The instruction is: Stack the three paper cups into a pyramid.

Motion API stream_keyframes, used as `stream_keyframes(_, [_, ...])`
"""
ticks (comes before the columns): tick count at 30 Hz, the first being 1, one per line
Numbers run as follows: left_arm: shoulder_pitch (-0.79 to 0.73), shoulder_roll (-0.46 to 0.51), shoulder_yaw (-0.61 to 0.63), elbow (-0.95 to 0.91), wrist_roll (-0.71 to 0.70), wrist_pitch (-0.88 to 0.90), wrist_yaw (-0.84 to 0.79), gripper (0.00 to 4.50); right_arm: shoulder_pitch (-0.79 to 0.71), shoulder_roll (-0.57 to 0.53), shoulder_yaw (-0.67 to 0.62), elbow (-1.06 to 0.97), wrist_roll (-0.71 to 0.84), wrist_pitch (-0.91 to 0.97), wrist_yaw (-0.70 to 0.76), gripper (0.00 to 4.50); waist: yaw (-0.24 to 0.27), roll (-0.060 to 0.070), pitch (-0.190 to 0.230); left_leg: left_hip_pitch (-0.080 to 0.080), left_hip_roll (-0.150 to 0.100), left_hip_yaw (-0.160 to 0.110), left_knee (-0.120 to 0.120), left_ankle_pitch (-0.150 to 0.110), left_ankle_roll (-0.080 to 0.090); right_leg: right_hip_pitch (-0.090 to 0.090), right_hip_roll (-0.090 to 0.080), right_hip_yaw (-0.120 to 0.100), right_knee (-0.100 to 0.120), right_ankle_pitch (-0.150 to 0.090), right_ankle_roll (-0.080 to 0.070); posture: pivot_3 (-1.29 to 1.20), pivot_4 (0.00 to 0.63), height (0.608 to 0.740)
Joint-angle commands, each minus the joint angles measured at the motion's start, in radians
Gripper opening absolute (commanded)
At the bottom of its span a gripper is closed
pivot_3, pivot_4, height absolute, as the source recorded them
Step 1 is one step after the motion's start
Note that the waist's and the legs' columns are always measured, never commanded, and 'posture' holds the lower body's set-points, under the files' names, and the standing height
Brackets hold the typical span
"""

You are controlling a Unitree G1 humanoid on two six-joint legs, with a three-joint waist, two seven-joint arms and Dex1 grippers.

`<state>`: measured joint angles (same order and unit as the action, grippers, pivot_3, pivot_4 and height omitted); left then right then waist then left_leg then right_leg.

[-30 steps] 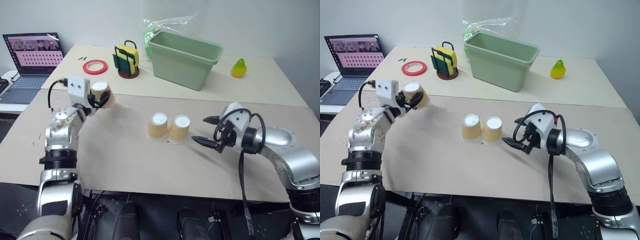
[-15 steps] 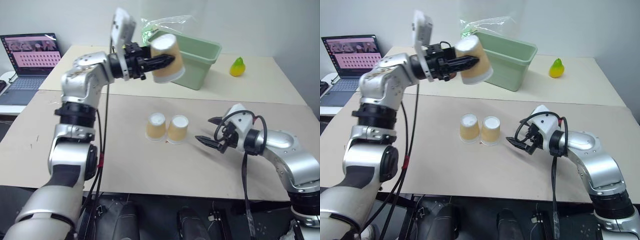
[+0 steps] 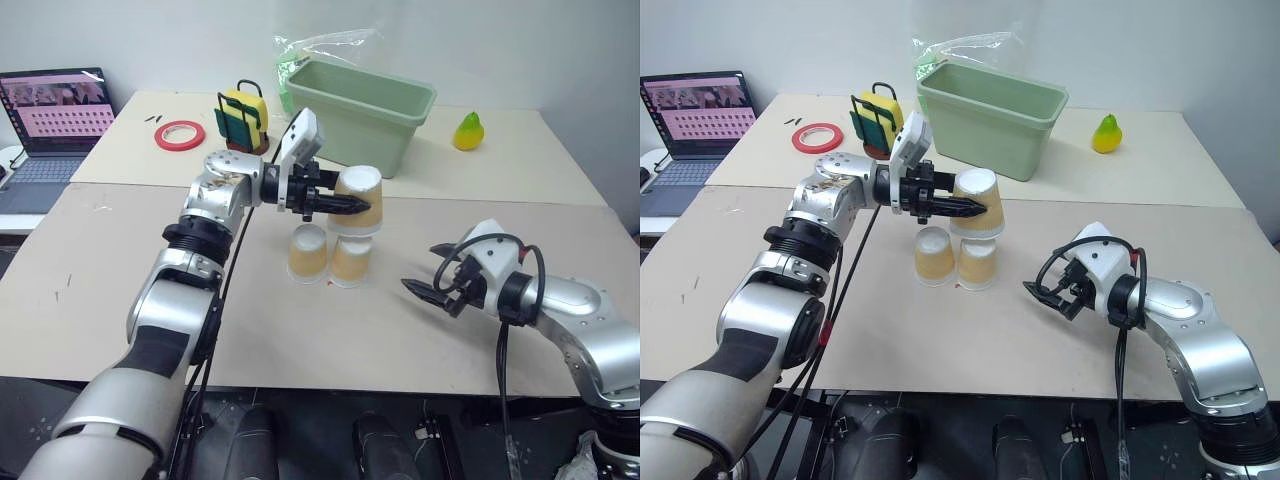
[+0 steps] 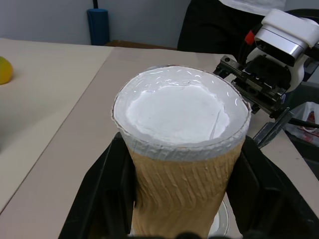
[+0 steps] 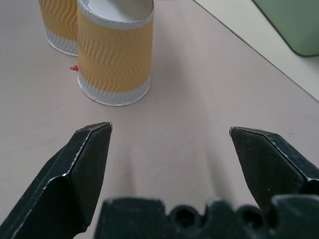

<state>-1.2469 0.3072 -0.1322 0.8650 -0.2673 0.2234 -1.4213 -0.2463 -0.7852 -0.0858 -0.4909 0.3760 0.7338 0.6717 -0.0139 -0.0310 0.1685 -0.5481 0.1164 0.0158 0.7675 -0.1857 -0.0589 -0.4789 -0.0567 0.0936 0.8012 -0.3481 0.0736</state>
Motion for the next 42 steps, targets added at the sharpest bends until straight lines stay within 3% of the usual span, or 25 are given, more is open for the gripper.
stream_keyframes(1, [-0.015,0.012,0.014,-0.010,0.010,-0.009,-0.027,2.09,0.002,-0.015,-0.041,-0.033,0.003,0.006,-0.011,4.50,0.000,0.000,0.000,0.000,0.000,0.000,0.000,0.000,0.000,0.000,0.000,0.000,0.000,0.000,0.000,0.00,0.150,0.656])
stream_keyframes(18, [0.079,0.064,0.022,-0.100,0.020,0.018,-0.021,2.09,-0.023,-0.033,-0.025,0.001,-0.001,-0.004,0.016,4.50,0.000,0.000,0.000,0.001,0.000,-0.001,0.000,0.000,0.000,0.001,0.000,0.000,0.000,0.000,0.000,0.00,0.150,0.656])
stream_keyframes(24, [0.084,0.059,0.031,-0.123,0.017,0.029,0.003,4.30,-0.021,-0.037,-0.029,0.003,-0.002,-0.002,0.019,4.50,0.000,0.000,0.000,0.002,0.000,-0.001,0.000,0.000,0.000,0.002,0.000,0.000,0.000,0.000,0.000,0.00,0.150,0.656])
stream_keyframes(25, [0.082,0.059,0.032,-0.124,0.018,0.029,0.008,4.46,-0.021,-0.036,-0.028,0.003,-0.002,-0.002,0.018,4.50,0.000,0.000,0.000,0.002,0.000,-0.001,0.000,0.000,0.000,0.002,0.000,-0.001,0.000,0.000,0.000,0.00,0.150,0.656])
stream_keyframes(42, [-0.004,0.127,0.113,-0.261,-0.057,0.147,0.013,4.46,-0.061,-0.020,0.008,0.049,-0.008,-0.026,0.024,4.50,-0.001,0.000,0.000,0.002,0.000,-0.001,0.000,0.000,0.000,0.002,0.000,-0.001,0.000,0.000,0.000,0.00,0.150,0.656])
